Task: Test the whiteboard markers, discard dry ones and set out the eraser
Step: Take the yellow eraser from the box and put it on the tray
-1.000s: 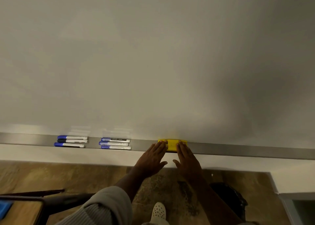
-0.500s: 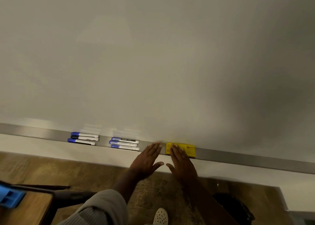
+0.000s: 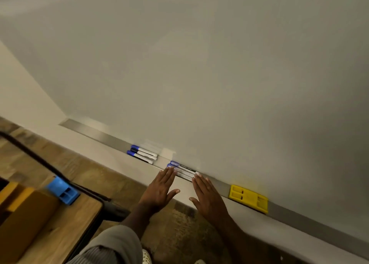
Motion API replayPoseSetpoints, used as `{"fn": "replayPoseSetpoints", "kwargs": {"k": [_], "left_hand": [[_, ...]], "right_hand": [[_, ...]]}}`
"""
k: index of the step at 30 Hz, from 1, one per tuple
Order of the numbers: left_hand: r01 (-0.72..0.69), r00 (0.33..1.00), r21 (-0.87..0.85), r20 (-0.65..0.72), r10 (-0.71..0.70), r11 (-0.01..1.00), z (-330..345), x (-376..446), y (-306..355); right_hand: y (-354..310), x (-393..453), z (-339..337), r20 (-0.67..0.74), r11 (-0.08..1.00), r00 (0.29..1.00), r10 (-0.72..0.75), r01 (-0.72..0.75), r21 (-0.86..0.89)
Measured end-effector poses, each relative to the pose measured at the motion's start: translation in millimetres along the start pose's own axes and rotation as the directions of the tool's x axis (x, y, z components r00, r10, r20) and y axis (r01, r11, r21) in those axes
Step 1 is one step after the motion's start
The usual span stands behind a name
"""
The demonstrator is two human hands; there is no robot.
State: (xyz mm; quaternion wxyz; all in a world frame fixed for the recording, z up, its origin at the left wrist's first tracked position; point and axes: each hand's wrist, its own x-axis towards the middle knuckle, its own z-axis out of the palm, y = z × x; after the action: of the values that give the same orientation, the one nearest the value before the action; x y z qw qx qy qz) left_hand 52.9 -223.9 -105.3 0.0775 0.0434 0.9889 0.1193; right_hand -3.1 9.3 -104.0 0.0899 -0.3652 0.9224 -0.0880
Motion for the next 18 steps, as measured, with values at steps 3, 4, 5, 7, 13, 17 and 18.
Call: {"fn": "replayPoseSetpoints", "kwargs": {"k": [3, 4, 5, 7, 13, 17, 18], "left_hand": [[0.126, 0.991, -0.02, -0.029, -0.127, 0.992, -8.9, -17.2, -18.4], [0.165, 0.984, -0.037, -0.055, -0.167, 0.986, -10.8, -23.7, -24.8], [0.202, 0.975, -0.055, -0.078, -0.206, 0.978, -12.3, -30.7, -31.8], [0.286, 0.952, -0.091, -0.084, -0.293, 0.954, -14.5, -46.3, -45.6], [0.516, 0.829, -0.167, -0.148, -0.539, 0.84, -25.2, -106.5, -70.6], [0.629, 0.719, -0.272, -0.152, -0.678, 0.728, -25.5, -149.7, -82.2], [0.642, 0.698, -0.3, -0.153, -0.7, 0.705, -23.9, -159.7, -86.3]], "right_hand": [[-17.4, 25.0, -1.1, 0.019, 0.996, 0.997, -0.078, 0.079, -0.029], [-24.3, 33.8, -1.9, 0.03, 0.995, 0.995, -0.098, 0.099, -0.028], [-31.5, 42.7, -2.4, 0.035, 0.993, 0.993, -0.117, 0.118, -0.023], [-47.8, 59.9, -2.8, 0.049, 0.987, 0.986, -0.156, 0.157, -0.018], [-106.3, 98.7, -6.0, 0.064, 0.931, 0.93, -0.361, 0.364, -0.038], [-148.6, 117.8, -2.6, 0.074, 0.877, 0.876, -0.477, 0.48, -0.028], [-159.7, 123.6, -0.3, 0.084, 0.865, 0.863, -0.498, 0.501, -0.025]]}}
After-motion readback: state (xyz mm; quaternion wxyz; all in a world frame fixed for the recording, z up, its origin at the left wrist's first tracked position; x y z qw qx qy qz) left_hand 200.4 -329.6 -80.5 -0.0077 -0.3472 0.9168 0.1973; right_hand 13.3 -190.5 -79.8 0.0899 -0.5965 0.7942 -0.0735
